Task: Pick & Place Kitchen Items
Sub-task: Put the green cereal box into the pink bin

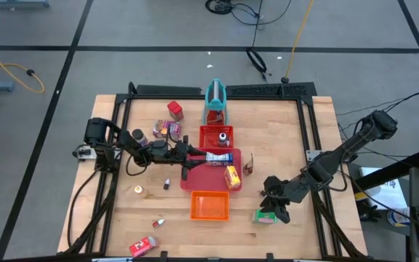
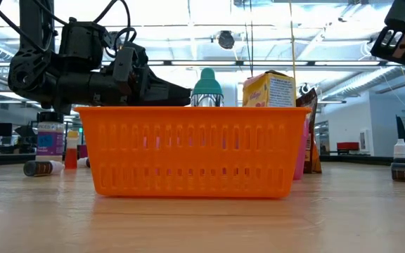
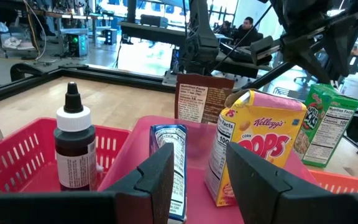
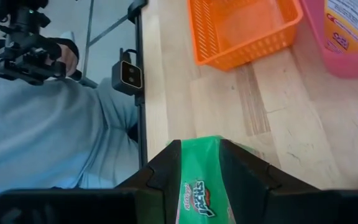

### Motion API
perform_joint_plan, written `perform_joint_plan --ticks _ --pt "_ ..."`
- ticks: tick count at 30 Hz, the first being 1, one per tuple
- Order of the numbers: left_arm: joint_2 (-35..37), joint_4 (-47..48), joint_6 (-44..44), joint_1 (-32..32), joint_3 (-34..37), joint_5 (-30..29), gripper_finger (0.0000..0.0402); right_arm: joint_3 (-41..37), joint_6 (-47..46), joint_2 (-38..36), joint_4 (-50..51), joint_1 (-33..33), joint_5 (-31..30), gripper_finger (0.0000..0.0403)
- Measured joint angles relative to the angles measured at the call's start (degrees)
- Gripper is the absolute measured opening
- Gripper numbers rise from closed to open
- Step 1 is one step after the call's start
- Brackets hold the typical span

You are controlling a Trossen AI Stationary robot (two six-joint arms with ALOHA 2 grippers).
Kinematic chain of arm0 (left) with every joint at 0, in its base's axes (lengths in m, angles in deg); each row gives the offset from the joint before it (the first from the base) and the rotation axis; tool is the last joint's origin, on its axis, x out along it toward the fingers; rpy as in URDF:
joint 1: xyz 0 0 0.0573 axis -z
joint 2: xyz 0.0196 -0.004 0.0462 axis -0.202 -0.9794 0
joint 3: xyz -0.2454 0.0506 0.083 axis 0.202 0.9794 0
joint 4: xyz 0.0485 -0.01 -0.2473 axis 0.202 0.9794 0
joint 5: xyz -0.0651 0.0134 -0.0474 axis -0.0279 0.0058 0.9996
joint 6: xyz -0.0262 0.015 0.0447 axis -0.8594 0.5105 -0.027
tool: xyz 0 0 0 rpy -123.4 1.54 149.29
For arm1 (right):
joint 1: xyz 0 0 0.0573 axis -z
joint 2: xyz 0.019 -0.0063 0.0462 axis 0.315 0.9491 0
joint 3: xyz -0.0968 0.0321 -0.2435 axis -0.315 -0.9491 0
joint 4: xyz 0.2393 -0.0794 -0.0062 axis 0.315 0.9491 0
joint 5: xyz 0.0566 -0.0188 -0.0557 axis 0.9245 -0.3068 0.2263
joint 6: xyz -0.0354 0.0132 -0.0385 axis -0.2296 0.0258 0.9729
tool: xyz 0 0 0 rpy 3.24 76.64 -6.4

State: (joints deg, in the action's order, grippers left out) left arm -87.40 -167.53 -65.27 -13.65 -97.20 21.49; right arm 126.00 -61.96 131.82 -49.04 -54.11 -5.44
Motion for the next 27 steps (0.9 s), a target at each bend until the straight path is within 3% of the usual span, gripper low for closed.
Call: perform_joint_plan --ticks 21,27 --pt "0.0 0.46 -0.04 0.0 0.0 -0.02 0.0147 0.09 -2.76 5.34 -0.43 0.01 3.66 0.0119" --pt "0.0 0.52 -0.02 0.0 0.0 -0.02 0.0147 0.17 0.21 6.33 -0.38 0.04 4.37 0.0074"
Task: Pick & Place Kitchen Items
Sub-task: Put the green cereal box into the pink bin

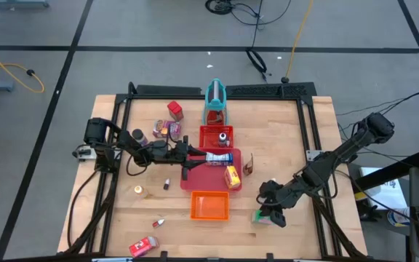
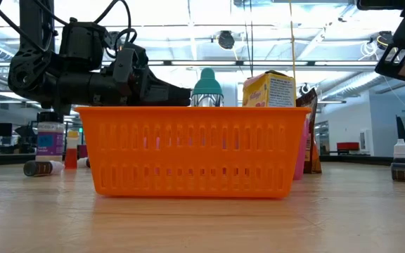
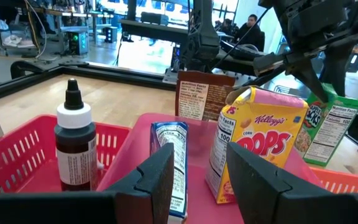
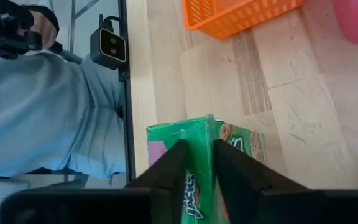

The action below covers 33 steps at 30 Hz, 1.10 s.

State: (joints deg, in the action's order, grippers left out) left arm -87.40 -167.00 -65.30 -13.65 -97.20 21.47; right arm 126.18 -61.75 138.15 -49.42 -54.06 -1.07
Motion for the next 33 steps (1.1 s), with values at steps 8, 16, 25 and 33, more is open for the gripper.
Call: perform_joint_plan --ticks 8,16,25,33 --pt "0.0 0.09 -0.02 0.0 0.0 0.0 0.0147 0.0 3.0 0.02 0.34 0.34 -0.12 0.001" --pt "0.0 0.09 0.05 0.0 0.0 0.0 0.0147 -0.09 4.81 -2.49 -0.55 2.93 0.14 0.0002" --pt "0.0 0.09 0.51 0.0 0.0 0.0 0.0147 4.52 11.69 -4.65 -1.23 8.02 3.04 0.0001" --pt "0.0 0.12 0.5 -0.02 0.0 0.0 0.0147 12.3 21.37 -2.78 -1.51 13.75 1.33 0.0001"
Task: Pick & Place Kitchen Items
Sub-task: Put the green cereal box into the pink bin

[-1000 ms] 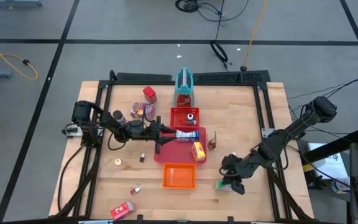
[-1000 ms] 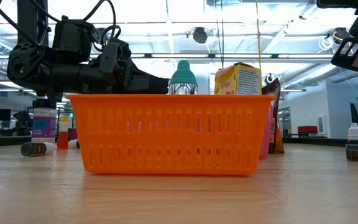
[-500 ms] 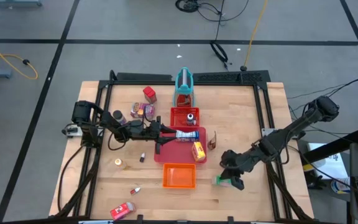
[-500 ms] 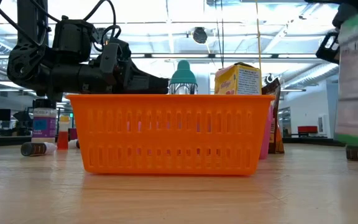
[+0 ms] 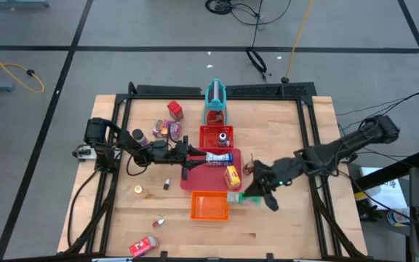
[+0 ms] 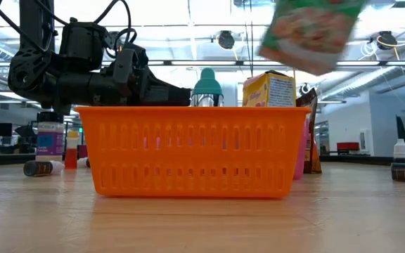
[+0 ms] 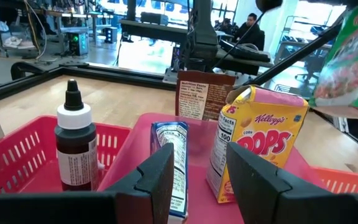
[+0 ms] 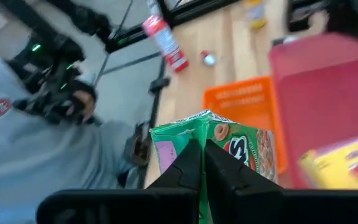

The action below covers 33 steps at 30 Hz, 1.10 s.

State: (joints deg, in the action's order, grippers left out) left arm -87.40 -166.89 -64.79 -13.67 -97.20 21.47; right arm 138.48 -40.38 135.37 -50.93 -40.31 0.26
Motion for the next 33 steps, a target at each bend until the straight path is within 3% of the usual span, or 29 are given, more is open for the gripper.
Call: perform_joint_plan --ticks 7,15,33 --pt "0.0 0.19 0.44 0.02 0.0 -0.53 0.0147 3.5 -0.2 7.74 -8.09 4.81 0.0 0.0" --pt "0.0 0.21 0.46 -0.02 0.0 -1.31 0.0147 10.09 -0.81 14.68 -6.24 8.11 -2.29 0.0" --pt "0.0 0.22 1.59 -0.04 0.0 -1.38 0.0147 11.11 -0.26 15.56 -0.42 14.41 -2.84 0.0"
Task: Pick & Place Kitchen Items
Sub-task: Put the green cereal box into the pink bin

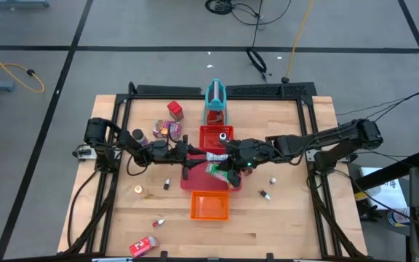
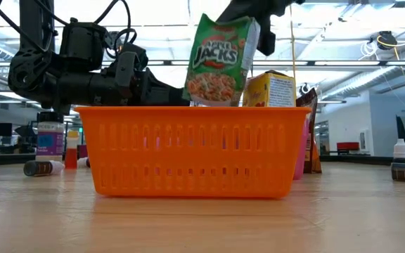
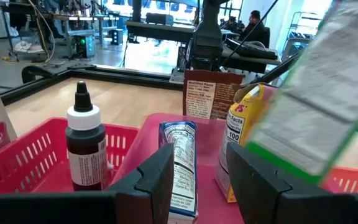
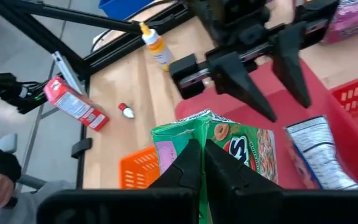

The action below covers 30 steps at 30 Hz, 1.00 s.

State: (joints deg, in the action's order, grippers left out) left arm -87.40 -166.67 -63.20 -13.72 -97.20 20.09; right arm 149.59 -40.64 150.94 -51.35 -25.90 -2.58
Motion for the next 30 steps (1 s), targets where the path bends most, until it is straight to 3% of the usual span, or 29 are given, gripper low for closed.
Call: perform_joint_plan --ticks 22,30 --pt "0.0 0.08 0.36 -0.18 0.0 -0.22 0.0147 -0.01 3.15 10.64 -2.6 5.93 12.72 0.0" --pt "0.0 0.1 0.36 -0.17 0.0 -0.22 0.0147 -0.02 3.15 12.7 -2.64 6.35 15.1 0.0035"
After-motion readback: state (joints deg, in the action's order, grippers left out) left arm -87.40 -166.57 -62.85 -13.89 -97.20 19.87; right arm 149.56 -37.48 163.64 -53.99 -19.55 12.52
